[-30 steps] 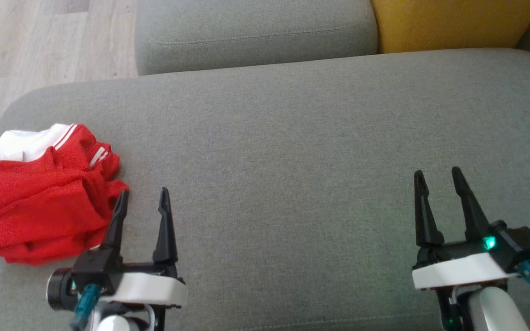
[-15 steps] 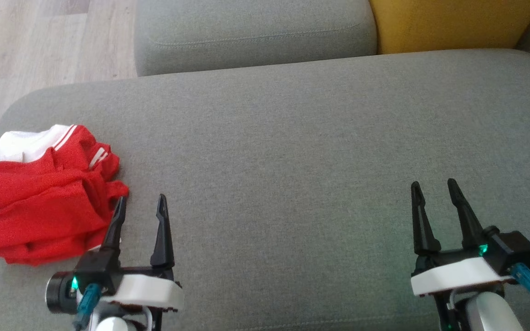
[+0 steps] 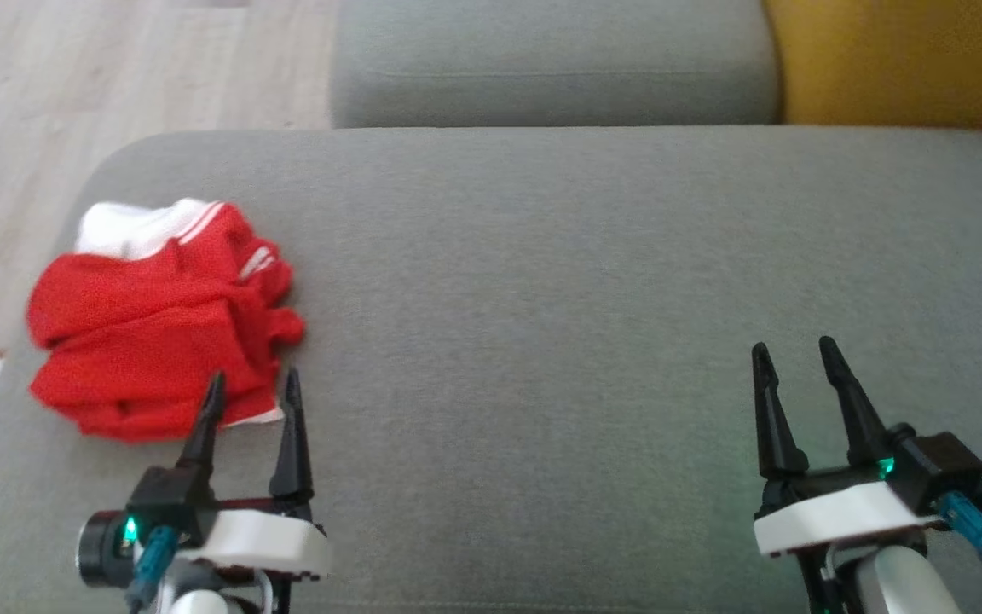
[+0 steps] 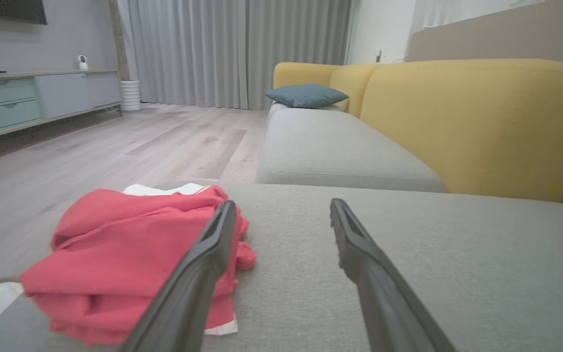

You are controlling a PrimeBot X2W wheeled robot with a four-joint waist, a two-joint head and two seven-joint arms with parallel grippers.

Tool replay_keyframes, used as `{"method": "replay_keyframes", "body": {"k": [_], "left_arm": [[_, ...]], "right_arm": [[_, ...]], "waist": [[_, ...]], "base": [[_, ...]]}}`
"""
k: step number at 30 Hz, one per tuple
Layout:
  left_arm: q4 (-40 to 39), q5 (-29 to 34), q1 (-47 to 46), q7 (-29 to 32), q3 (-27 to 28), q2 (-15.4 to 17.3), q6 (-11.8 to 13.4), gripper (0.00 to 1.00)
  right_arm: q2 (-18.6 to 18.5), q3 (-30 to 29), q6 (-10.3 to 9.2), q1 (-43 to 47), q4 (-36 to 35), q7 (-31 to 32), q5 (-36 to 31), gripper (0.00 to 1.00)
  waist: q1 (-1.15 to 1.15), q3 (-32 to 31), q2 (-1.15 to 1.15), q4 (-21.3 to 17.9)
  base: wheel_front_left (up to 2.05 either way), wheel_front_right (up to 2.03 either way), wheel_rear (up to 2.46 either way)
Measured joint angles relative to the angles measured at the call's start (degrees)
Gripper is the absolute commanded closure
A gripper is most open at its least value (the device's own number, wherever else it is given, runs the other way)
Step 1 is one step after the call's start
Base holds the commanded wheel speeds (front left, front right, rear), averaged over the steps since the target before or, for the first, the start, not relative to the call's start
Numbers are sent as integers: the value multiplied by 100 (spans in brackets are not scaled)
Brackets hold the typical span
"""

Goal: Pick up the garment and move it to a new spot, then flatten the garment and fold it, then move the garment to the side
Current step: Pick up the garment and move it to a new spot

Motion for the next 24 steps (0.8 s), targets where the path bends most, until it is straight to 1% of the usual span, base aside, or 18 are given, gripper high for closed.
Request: {"method": "replay_keyframes", "body": {"k": [9, 14, 15, 20, 24], "left_arm": [[26, 25, 39, -1, 282, -2, -65, 0], [27, 74, 253, -1, 319, -3, -90, 0], [24, 76, 279, -1, 360, -3, -93, 0], [9, 126, 353, -1, 441, -1, -140, 0], [-21, 156, 353, -1, 479, -1, -142, 0]], "right_arm": [[0, 155, 0, 249, 43, 0, 52, 0], [1, 267, 0, 252, 38, 0, 133, 0], [1, 298, 0, 254, 35, 0, 135, 0], [1, 368, 0, 355, 30, 0, 233, 0], [3, 474, 1, 397, 42, 0, 360, 0]], "waist": [[0, -120, 0, 820], [0, -205, 0, 1274], [0, -234, 0, 1440], [0, -298, 0, 1779], [0, -325, 0, 1931]], "base": [[0, 0, 0], [0, 0, 0], [0, 0, 0], [0, 0, 0], [0, 0, 0]]}}
